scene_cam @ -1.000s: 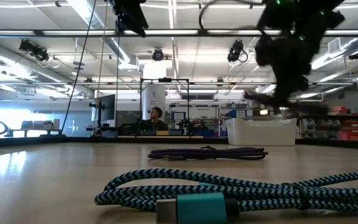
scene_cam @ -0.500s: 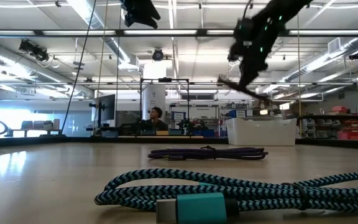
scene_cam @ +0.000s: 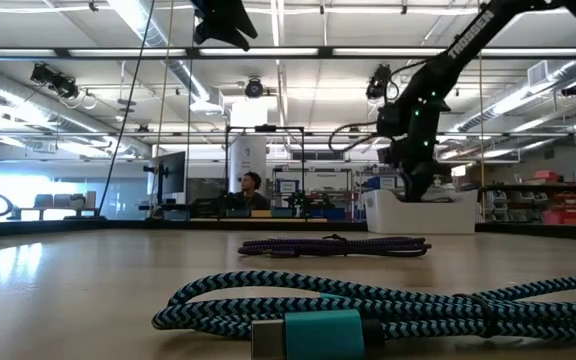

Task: Pick and place USB-C Cables
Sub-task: Put the right dark blue charger cable into the bin, then put the dark blue charger cable into the bin

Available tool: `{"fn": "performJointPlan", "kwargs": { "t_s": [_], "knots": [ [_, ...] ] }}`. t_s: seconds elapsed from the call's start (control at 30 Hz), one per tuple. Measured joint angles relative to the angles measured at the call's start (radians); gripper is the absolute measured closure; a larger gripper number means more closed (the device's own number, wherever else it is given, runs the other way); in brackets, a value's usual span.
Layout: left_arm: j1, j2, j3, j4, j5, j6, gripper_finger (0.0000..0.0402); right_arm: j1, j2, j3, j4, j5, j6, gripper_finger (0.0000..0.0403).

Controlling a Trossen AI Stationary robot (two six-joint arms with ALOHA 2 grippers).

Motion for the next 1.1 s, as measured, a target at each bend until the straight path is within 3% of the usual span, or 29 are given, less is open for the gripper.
{"fn": "performJointPlan", "kwargs": {
  "t_s": [0.27, 0.57, 0.67, 0.87, 1.1],
  "knots": [
    [0.000, 0.000, 0.000, 0.000, -0.012, -0.049, 0.0230, -0.008, 0.043, 0.000, 0.052, 0.038, 0.085, 0.0350],
    [0.000, 0.000, 0.000, 0.000, -0.012, -0.049, 0.0230, 0.001, -0.019, 0.000, 0.045, 0.086, 0.140, 0.0271],
    [-0.004, 0.000, 0.000, -0.002, -0.012, -0.050, 0.0230, 0.024, -0.088, 0.000, 0.019, 0.118, 0.255, 0.0261],
    [-0.006, 0.000, 0.000, -0.024, -0.011, -0.031, 0.0230, 0.129, -0.278, 0.000, -0.047, 0.032, 0.552, 0.0273],
    [-0.006, 0.000, 0.000, -0.129, -0.012, 0.069, 0.0230, 0.415, -0.449, 0.000, -0.056, -0.021, 0.920, 0.0284]
  ]
}}
